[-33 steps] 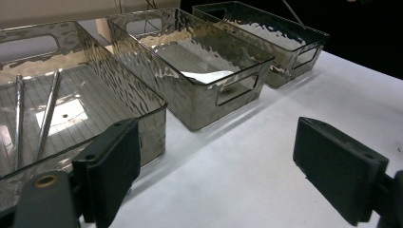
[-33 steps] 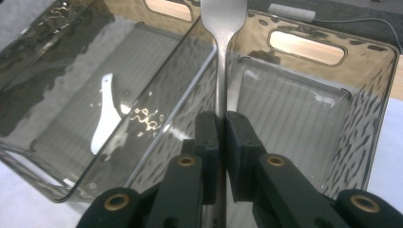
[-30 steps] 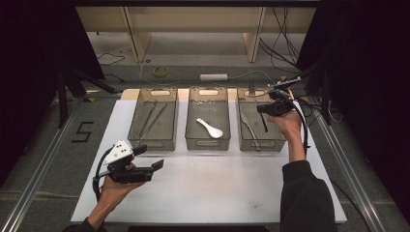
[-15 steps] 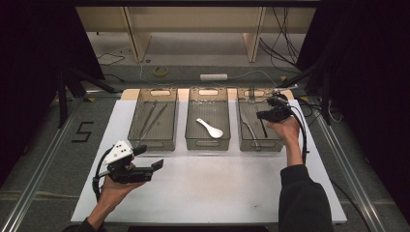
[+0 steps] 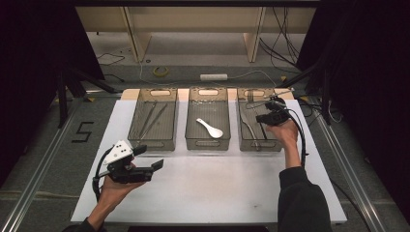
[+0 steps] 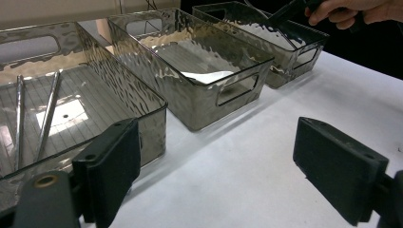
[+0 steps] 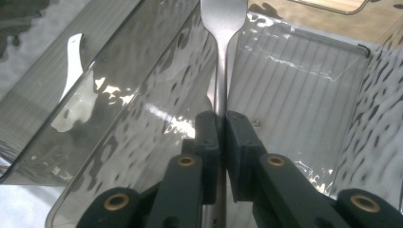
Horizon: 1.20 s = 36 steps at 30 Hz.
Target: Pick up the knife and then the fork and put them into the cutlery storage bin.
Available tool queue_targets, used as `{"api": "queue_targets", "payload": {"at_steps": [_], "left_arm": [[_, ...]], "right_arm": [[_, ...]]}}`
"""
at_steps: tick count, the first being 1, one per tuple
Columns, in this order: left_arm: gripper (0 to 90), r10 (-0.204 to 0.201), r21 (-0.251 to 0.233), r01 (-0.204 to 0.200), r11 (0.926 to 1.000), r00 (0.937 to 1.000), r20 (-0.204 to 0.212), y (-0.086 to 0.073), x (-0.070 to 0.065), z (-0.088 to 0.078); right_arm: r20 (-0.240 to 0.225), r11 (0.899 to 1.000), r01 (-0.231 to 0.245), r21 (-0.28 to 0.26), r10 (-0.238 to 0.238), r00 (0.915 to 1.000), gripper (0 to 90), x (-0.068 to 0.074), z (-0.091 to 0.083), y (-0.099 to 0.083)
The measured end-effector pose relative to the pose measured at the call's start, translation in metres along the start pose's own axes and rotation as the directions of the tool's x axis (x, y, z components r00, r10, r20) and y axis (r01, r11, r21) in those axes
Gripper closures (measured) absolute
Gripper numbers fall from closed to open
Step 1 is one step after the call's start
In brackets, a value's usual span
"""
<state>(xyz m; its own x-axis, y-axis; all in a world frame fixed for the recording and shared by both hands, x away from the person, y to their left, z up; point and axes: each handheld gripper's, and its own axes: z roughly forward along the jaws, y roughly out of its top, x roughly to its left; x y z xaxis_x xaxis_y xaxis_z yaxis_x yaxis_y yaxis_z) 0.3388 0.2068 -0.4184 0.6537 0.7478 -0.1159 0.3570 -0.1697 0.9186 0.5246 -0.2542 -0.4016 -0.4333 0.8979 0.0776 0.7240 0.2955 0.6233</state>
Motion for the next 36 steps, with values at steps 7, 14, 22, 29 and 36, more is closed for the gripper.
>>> {"api": "queue_targets", "payload": {"at_steps": [7, 14, 22, 29, 36], "left_arm": [[15.9, 0.0, 0.0, 0.0, 1.0, 1.0, 0.0, 0.0, 0.0, 0.0], [15.9, 0.001, 0.002, -0.001, 1.0, 1.0, 0.0, 0.0, 0.0, 0.0], [15.9, -0.001, -0.001, 0.001, 1.0, 1.0, 0.0, 0.0, 0.0, 0.0], [15.9, 0.001, 0.001, -0.001, 1.0, 1.0, 0.001, 0.0, 0.0, 0.0], [15.8, 0.002, 0.002, -0.002, 1.0, 1.0, 0.001, 0.0, 0.0, 0.0]], "right_arm": [[0.007, 1.0, 0.011, 0.015, -0.011, 0.9999, 84.6, 0.001, 0.004, -0.002], [0.021, 0.999, 0.024, 0.032, -0.024, 0.9995, 84.5, 0.003, 0.009, -0.004], [0.027, 0.997, 0.022, 0.07, -0.024, 0.9994, 84.3, 0.004, 0.015, -0.007], [0.034, 0.995, 0.025, 0.096, -0.029, 0.999, 84.0, 0.004, 0.019, -0.009], [0.04, 0.992, 0.023, 0.123, -0.028, 0.9988, 80.8, 0.005, 0.021, -0.008]]}}
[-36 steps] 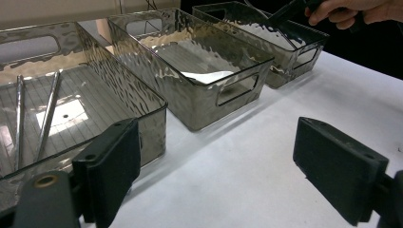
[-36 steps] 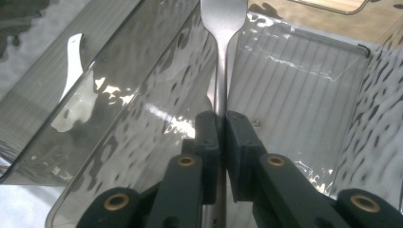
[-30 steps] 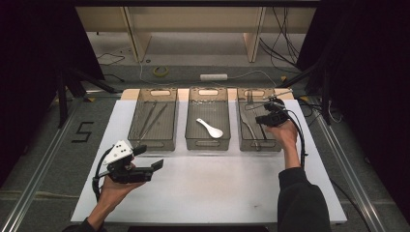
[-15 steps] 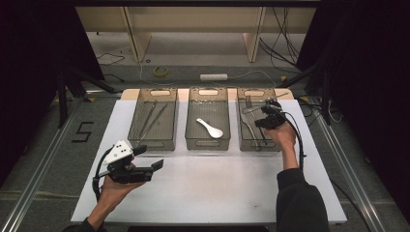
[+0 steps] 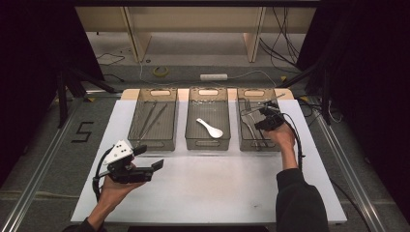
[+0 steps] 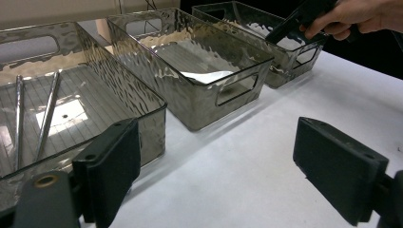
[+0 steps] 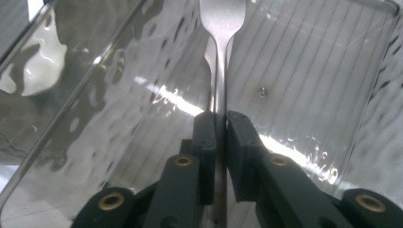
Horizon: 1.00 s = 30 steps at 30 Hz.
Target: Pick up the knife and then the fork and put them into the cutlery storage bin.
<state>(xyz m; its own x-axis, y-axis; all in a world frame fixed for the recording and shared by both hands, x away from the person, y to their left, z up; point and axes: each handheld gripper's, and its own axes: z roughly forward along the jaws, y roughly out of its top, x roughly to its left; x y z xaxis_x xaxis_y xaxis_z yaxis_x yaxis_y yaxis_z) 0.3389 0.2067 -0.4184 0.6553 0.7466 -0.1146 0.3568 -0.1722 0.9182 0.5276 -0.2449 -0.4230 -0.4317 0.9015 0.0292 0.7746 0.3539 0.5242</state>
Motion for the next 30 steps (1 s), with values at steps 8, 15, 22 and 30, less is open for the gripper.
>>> {"api": "queue_targets", "payload": {"at_steps": [8, 15, 22, 30], "left_arm": [[15.9, -0.001, 0.0, 0.001, 1.0, 1.0, 0.001, 0.0, 0.0, 0.0], [15.9, 0.0, 0.0, 0.0, 1.0, 1.0, 0.001, 0.0, 0.0, 0.0], [15.9, 0.001, 0.002, -0.001, 1.0, 1.0, 0.002, 0.0, 0.0, 0.0], [15.9, -0.002, -0.001, 0.002, 1.0, 1.0, 0.003, 0.0, 0.0, 0.0]], "right_arm": [[-0.023, 0.999, -0.017, -0.033, 0.016, 0.9996, 64.3, -0.001, -0.008, 0.003], [-0.06, 0.995, -0.044, -0.089, 0.038, 0.9975, 50.1, 0.001, -0.018, 0.001], [-0.11, 0.985, -0.038, -0.169, 0.019, 0.9937, 39.9, 0.015, -0.034, -0.003], [-0.139, 0.971, -0.026, -0.239, -0.007, 0.9903, 34.9, 0.029, -0.049, -0.01]]}}
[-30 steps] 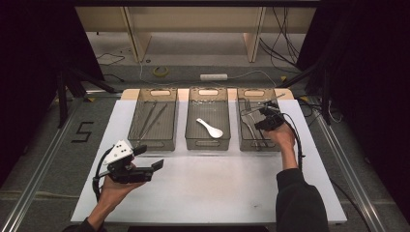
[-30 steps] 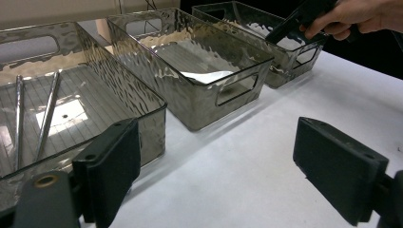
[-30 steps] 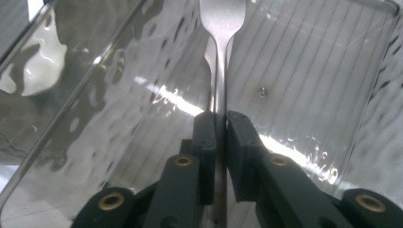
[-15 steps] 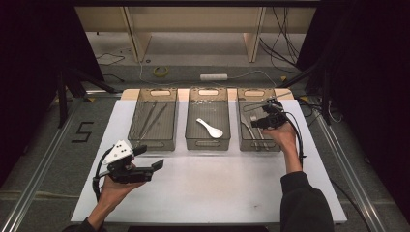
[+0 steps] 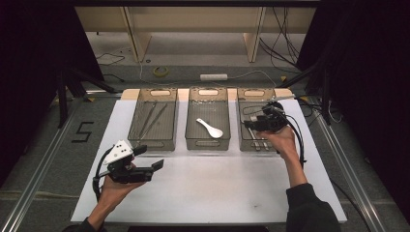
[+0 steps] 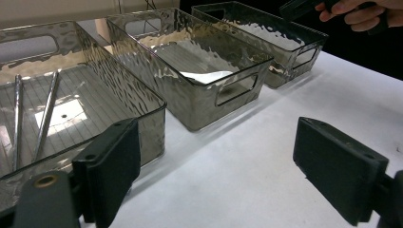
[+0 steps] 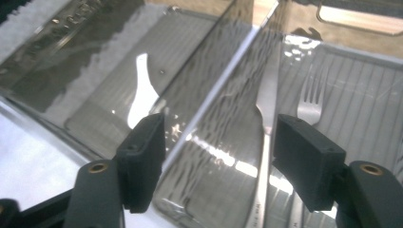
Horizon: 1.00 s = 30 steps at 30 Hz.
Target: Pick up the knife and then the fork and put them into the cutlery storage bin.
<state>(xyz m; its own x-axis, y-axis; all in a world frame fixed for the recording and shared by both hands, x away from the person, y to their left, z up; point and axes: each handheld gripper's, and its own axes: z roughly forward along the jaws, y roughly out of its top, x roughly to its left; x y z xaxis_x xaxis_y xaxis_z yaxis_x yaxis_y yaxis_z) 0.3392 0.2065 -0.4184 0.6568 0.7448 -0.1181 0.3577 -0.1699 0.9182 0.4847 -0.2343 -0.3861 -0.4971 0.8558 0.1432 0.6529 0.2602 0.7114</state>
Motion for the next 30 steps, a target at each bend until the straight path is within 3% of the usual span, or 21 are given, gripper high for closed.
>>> {"api": "queue_targets", "payload": {"at_steps": [16, 30], "left_arm": [[15.9, 0.0, 0.003, 0.0, 1.0, 1.0, 0.0, 0.0, 0.0, 0.0], [15.8, -0.001, 0.002, 0.001, 1.0, 1.0, 0.002, 0.0, 0.0, 0.0]], "right_arm": [[-0.026, 0.994, 0.054, -0.098, -0.057, 0.9981, 31.5, 0.03, -0.021, -0.017], [-0.068, 0.983, 0.063, -0.171, -0.076, 0.9948, 28.7, 0.05, -0.031, -0.034]]}}
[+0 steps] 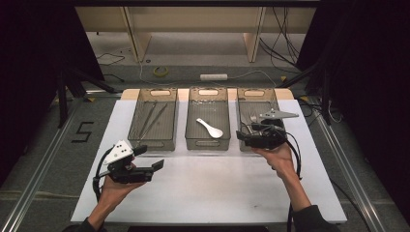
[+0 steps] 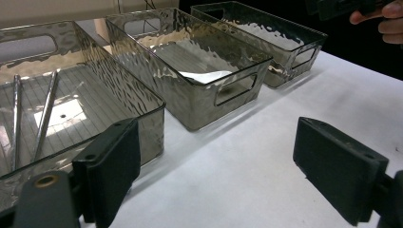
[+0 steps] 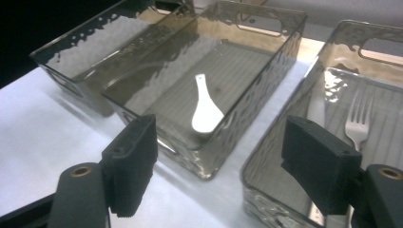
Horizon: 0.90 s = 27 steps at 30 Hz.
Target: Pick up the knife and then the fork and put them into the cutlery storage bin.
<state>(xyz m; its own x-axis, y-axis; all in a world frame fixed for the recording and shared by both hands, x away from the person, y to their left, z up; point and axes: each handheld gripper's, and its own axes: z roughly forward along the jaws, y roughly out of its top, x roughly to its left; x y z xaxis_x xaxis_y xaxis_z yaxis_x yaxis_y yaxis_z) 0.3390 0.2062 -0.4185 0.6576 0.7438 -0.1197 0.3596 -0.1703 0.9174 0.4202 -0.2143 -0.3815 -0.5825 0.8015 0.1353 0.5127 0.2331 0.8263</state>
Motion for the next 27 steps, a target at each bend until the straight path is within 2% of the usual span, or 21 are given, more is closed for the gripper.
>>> {"api": "queue_targets", "payload": {"at_steps": [15, 27], "left_arm": [[15.9, -0.003, -0.002, 0.003, 1.0, 1.0, 0.003, 0.0, 0.0, 0.0], [15.8, -0.011, -0.006, 0.011, 0.9999, 0.9999, 0.011, 0.0, 0.0, 0.0]], "right_arm": [[-0.053, 0.999, 0.021, -0.05, -0.024, 0.9983, 26.9, 0.025, -0.009, -0.018], [-0.072, 0.997, 0.026, -0.072, -0.031, 0.997, 23.9, 0.033, -0.019, -0.041]]}}
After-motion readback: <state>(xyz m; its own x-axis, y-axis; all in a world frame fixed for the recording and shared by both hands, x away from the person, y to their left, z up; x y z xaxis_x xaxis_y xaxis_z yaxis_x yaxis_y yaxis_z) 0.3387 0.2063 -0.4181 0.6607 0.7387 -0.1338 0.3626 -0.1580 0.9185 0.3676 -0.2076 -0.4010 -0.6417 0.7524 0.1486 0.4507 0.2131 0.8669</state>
